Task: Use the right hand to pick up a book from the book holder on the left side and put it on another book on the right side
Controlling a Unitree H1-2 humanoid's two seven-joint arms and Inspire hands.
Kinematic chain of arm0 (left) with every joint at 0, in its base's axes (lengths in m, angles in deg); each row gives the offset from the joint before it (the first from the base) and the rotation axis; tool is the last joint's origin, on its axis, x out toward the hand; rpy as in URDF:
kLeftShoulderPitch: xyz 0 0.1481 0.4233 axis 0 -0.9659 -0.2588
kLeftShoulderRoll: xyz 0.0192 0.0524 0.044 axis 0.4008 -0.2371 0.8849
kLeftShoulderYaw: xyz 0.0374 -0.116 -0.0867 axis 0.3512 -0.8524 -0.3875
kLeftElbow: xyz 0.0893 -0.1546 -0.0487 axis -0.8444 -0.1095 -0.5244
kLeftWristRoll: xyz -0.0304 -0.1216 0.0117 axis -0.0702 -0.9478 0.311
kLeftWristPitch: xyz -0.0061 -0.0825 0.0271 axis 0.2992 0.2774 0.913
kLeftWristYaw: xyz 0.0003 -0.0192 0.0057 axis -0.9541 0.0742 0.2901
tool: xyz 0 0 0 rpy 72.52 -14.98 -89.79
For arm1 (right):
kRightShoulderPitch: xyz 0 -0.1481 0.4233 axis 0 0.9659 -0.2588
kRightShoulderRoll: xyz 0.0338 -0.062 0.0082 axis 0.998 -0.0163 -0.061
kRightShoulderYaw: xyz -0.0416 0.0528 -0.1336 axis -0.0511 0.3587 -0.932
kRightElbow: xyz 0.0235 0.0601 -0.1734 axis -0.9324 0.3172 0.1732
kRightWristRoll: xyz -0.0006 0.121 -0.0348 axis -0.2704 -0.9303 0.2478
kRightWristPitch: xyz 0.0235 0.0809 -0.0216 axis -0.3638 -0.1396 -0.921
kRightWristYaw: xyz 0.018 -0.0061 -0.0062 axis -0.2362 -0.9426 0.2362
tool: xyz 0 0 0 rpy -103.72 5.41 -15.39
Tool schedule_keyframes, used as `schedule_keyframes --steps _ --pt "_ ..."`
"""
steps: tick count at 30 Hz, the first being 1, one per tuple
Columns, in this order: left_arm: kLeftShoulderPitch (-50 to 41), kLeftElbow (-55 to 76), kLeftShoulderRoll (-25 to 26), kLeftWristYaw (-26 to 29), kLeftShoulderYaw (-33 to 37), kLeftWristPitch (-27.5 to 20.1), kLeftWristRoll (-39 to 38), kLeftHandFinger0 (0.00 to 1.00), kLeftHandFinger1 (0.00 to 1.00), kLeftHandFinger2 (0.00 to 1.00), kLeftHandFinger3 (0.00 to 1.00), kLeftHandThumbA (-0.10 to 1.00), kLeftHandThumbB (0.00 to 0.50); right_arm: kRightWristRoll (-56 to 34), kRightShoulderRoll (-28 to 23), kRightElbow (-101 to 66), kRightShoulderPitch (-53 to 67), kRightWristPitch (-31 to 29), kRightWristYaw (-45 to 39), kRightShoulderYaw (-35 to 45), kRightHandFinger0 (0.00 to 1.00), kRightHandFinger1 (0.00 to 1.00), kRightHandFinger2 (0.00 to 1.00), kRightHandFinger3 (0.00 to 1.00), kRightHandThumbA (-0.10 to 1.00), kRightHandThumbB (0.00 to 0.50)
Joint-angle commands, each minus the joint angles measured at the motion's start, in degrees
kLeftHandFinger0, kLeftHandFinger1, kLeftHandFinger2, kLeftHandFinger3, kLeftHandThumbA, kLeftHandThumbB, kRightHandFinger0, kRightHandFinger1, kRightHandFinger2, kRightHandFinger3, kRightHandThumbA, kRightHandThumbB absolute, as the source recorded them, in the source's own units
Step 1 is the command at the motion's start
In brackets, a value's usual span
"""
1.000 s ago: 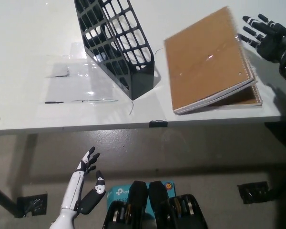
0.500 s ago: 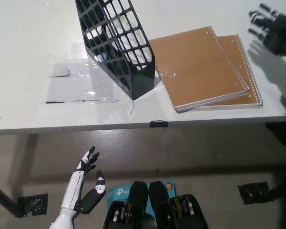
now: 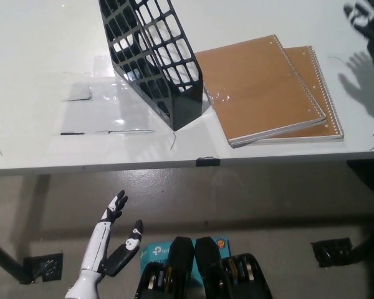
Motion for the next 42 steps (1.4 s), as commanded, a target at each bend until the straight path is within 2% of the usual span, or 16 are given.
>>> schedule_keyframes --steps 1,3,5,7,9,16,22,23,25,29,33,36,38,39,40,42 --pt "7.3 0.0 2.2 -0.4 -0.7 -3.3 -2.5 1.0 1.0 1.0 1.0 0.96 0.127 -6.4 2.7 -78.7 13.6 7.1 0.0 -8.1 1.0 1.0 1.0 1.0 0.63 0.273" --pt "9.2 -0.9 2.5 -0.3 -0.9 -4.1 -2.8 1.0 1.0 1.0 1.0 1.0 0.149 -5.0 4.3 -85.6 19.2 5.6 -1.0 -11.4 1.0 1.0 1.0 1.0 0.75 0.282" --pt "10.9 -1.2 3.0 -0.4 -1.2 -3.6 -2.7 1.0 1.0 1.0 1.0 1.0 0.159 -2.1 5.9 -88.0 21.3 4.4 -1.6 -13.4 1.0 1.0 1.0 1.0 0.77 0.29" --pt "12.6 -2.1 3.5 0.0 -1.4 -4.5 -2.6 1.0 1.0 1.0 1.0 1.0 0.15 1.4 6.9 -90.5 24.3 3.9 -3.4 -16.3 1.0 1.0 1.0 1.0 0.82 0.327" --pt "13.7 -2.5 3.8 -0.1 -1.5 -4.4 -2.6 1.0 1.0 1.0 1.0 1.0 0.162 4.2 8.5 -90.5 27.4 0.5 -5.1 -18.3 1.0 1.0 1.0 1.0 0.8 0.272" --pt "16.4 -2.5 3.7 -0.9 -1.5 -2.6 -3.6 1.0 1.0 1.0 1.0 1.0 0.155 4.1 11.4 -84.3 32.8 -4.7 -5.8 -18.5 1.0 1.0 1.0 1.0 0.8 0.273" --pt "15.8 -2.1 3.9 -1.2 -0.9 -2.5 -3.1 1.0 1.0 1.0 1.0 1.0 0.144 11.0 13.6 -71.5 35.9 -9.6 -4.0 -19.1 1.0 1.0 1.0 1.0 0.83 0.206" --pt "15.6 -2.1 3.9 -1.2 -0.9 -2.4 -3.1 1.0 1.0 1.0 1.0 1.0 0.142 11.5 13.8 -69.4 36.2 -10.2 -3.8 -19.2 1.0 1.0 1.0 1.0 0.77 0.178" --pt "15.0 -2.0 3.9 -1.3 -0.8 -2.4 -3.1 1.0 1.0 1.0 1.0 1.0 0.142 12.7 14.2 -64.2 36.8 -11.7 -3.2 -19.6 1.0 1.0 1.0 1.0 0.84 0.181" --pt "13.6 -1.9 4.3 -1.1 -0.3 -2.7 -2.5 1.0 1.0 1.0 1.0 1.0 0.145 14.1 14.9 -55.2 37.6 -14.9 -1.0 -19.9 1.0 1.0 1.0 1.0 0.78 0.143" --pt "10.8 -1.1 4.3 -1.4 0.4 -3.1 -3.0 1.0 1.0 1.0 1.0 1.0 0.137 17.2 14.2 -48.7 39.8 -15.9 1.4 -20.4 1.0 1.0 1.0 1.0 0.8 0.19" --pt "8.0 0.4 4.0 -1.7 1.1 -2.8 -3.1 1.0 1.0 1.0 1.0 1.0 0.129 19.0 13.7 -46.4 42.5 -16.4 2.4 -20.6 1.0 1.0 1.0 1.0 0.76 0.167" --pt "6.4 0.7 3.7 -1.7 1.5 -3.0 -3.0 1.0 1.0 1.0 1.0 1.0 0.126 19.8 13.4 -46.2 44.2 -16.3 2.4 -20.9 1.0 1.0 1.0 1.0 0.75 0.181" --pt "5.8 0.9 3.6 -1.7 1.6 -2.9 -2.9 1.0 1.0 1.0 1.0 1.0 0.123 20.2 13.2 -46.1 44.8 -16.5 2.3 -21.1 1.0 1.0 1.0 1.0 0.7 0.162" --pt "5.0 0.9 3.4 -1.5 1.8 -3.4 -2.6 1.0 1.0 1.0 1.0 1.0 0.119 21.2 13.0 -45.3 45.6 -17.2 2.5 -21.3 1.0 1.0 1.0 1.0 0.73 0.176" --pt "4.0 1.1 3.3 -1.2 2.1 -3.7 -2.5 1.0 1.0 1.0 1.0 1.0 0.115 21.8 12.7 -44.0 46.4 -18.0 2.6 -21.5 1.0 1.0 1.0 1.0 0.71 0.169"
